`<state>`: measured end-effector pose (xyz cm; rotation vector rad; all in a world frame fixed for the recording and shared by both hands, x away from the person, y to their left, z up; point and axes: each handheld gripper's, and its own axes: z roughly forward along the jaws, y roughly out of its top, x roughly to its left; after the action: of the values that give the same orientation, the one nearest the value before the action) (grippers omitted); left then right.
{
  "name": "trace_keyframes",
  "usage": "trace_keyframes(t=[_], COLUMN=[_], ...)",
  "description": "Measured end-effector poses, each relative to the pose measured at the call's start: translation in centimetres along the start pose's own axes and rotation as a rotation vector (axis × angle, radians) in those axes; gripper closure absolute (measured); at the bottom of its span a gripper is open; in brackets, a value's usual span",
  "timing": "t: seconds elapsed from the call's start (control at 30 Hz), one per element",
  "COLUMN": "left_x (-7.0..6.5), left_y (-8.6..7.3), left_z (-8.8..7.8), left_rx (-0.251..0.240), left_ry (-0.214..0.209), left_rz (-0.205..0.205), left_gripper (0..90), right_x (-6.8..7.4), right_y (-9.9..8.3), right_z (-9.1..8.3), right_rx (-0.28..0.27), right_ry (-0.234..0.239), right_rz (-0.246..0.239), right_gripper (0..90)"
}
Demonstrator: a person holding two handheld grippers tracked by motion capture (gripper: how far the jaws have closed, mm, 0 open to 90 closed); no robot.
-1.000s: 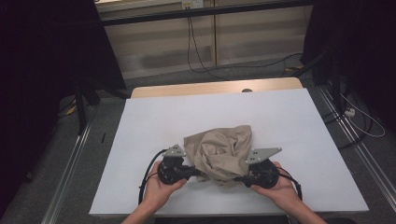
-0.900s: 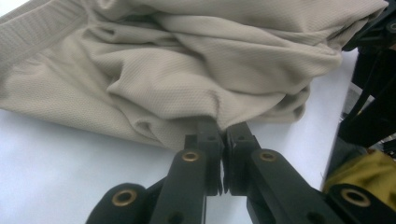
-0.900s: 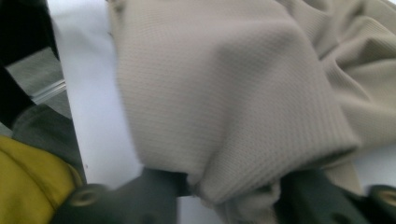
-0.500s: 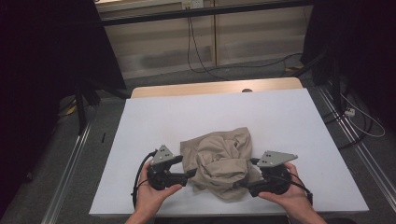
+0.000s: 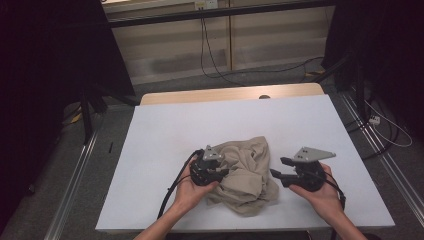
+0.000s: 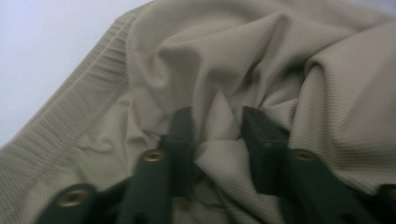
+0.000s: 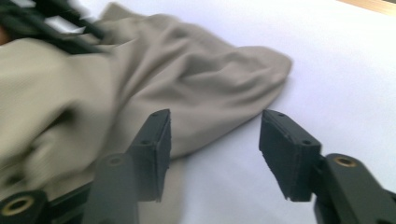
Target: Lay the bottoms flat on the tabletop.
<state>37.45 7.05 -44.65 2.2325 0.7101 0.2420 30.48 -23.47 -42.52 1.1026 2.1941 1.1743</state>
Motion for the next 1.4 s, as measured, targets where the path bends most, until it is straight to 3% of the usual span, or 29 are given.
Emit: trace_keyframes(t=[0.03, 0.1, 0.2, 0.27, 0.33, 0.4, 0.53, 0.6, 0.63, 0.73, 0.8, 0.83, 0.93, 1.03, 1.1, 1.17, 1.23, 1.37, 1.4], left_x=[0.0, 0.0, 0.2, 0.4, 0.7, 1.1, 2.1, 2.4, 2.6, 3.4, 4.0, 4.2, 5.4, 6.6, 7.6, 8.4, 8.9, 9.1, 9.0], left_y=[0.0, -0.5, -1.7, -1.8, -1.7, -1.6, -1.5, -1.4, -1.4, -1.5, -1.6, -1.6, -2.0, -2.3, -2.7, -3.0, -3.1, -3.2, -3.2], left_z=[-0.3, -1.1, -2.2, -2.6, -2.9, -3.2, -4.0, -4.3, -4.5, -5.2, -5.6, -5.6, -5.6, -5.2, -4.5, -3.8, -3.4, -2.1, -1.8], left_rx=[0.008, 0.022, -0.005, -0.014, -0.046, -0.068, -0.123, -0.129, -0.134, -0.168, -0.195, -0.196, -0.197, -0.186, -0.132, -0.092, -0.111, -0.074, -0.081], left_ry=[-0.017, -0.039, -0.068, -0.08, -0.073, -0.068, -0.046, 0.007, 0.018, 0.033, 0.056, 0.068, 0.107, 0.137, 0.15, 0.155, 0.135, 0.127, 0.123], left_rz=[0.005, 0.001, -0.039, -0.035, -0.042, -0.078, -0.116, -0.092, -0.08, -0.096, -0.118, -0.117, -0.162, -0.2, -0.255, -0.295, -0.336, -0.351, -0.352], left_gripper=[78.1, 78.7, 77.5, 73.4, 67.8, 54.0, 47.2, 41.5, 37.7, 35.4, 33.5, 32.9, 32.5, 35.1, 46.8, 52.1, 55.5, 62.4, 60.3], right_x=[-0.5, -1.5, -2.8, -3.5, -4.0, -5.1, -5.9, -6.2, -6.3, -6.9, -7.2, -7.4, -7.8, -7.8, -7.8, -7.9, -8.0, -8.2, -8.3], right_y=[0.4, 1.2, 2.5, 3.1, 3.5, 4.0, 4.1, 4.0, 3.9, 3.3, 3.2, 3.2, 3.0, 3.0, 3.0, 3.0, 3.0, 3.2, 3.3], right_z=[0.6, 1.9, 3.9, 5.4, 6.9, 8.9, 10.1, 10.8, 11.1, 11.6, 11.4, 11.2, 11.0, 10.9, 10.8, 10.7, 10.7, 10.8, 10.9], right_rx=[0.004, 0.008, 0.015, 0.028, 0.039, 0.055, 0.056, 0.087, 0.11, 0.124, 0.121, 0.121, 0.107, 0.106, 0.11, 0.107, 0.104, 0.085, 0.077], right_ry=[-0.005, -0.022, -0.048, -0.046, -0.075, -0.099, -0.081, -0.097, -0.123, -0.118, -0.12, -0.103, -0.074, -0.075, -0.083, -0.085, -0.084, -0.073, -0.071], right_rz=[0.005, 0.012, 0.031, 0.054, 0.059, 0.097, 0.139, 0.129, 0.109, 0.149, 0.166, 0.175, 0.194, 0.183, 0.171, 0.176, 0.176, 0.195, 0.203], right_gripper=[47.5, 51.8, 55.7, 56.3, 55.7, 54.3, 50.4, 45.2, 47.6, 52.1, 62.3, 79.4, 85.0, 85.3, 85.3, 84.5, 79.4, 71.9, 70.2])
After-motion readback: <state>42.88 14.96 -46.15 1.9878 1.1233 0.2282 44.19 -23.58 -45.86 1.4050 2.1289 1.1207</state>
